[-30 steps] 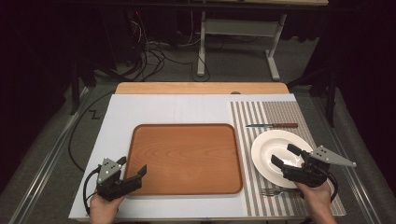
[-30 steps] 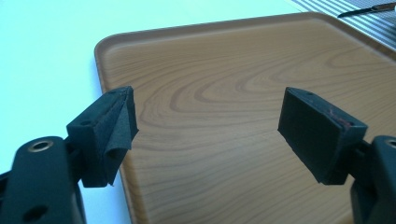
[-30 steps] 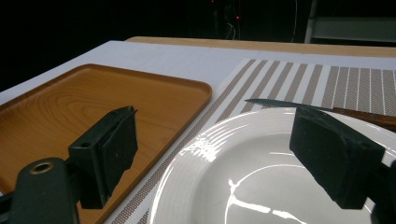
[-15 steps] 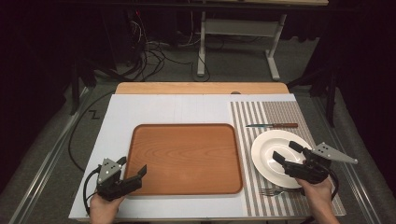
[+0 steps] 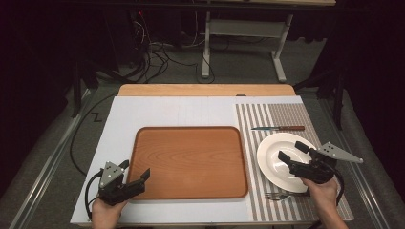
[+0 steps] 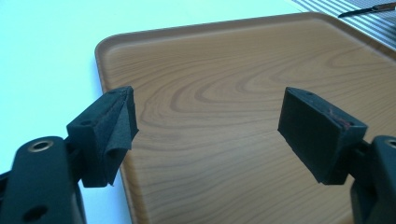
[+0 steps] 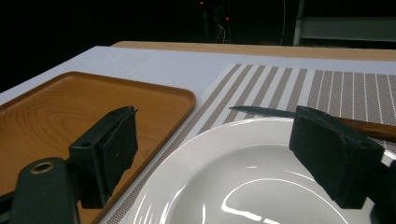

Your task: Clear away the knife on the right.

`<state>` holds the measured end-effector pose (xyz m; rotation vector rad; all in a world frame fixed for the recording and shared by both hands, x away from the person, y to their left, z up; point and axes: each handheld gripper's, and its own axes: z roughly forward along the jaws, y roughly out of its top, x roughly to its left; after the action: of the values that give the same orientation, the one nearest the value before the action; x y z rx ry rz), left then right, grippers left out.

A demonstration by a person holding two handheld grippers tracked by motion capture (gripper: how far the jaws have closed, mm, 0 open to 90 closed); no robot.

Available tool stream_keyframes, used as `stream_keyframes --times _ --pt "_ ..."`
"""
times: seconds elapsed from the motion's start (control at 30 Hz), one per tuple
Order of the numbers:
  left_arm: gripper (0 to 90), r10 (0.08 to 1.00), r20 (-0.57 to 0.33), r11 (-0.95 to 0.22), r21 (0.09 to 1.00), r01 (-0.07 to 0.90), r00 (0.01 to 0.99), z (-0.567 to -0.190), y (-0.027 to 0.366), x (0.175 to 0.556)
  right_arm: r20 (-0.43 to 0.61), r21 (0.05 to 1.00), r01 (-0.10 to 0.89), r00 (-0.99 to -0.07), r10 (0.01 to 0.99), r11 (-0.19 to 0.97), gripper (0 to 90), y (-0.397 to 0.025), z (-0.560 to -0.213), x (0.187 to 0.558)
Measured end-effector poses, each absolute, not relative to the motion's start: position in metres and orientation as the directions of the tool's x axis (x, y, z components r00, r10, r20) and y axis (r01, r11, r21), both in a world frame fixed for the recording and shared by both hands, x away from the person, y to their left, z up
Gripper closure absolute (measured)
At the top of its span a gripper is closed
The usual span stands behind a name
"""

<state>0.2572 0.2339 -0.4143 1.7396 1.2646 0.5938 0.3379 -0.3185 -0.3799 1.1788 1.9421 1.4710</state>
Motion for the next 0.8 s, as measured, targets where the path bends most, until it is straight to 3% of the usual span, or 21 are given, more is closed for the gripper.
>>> stream_keyframes --times 0.8 --pt "20.5 0.923 -0.114 -0.095 0.859 0.503 0.367 -0.414 0.234 0.257 0.135 0.922 0.377 -0.519 0.844 0.084 16.4 -0.313 -0.378 0.358"
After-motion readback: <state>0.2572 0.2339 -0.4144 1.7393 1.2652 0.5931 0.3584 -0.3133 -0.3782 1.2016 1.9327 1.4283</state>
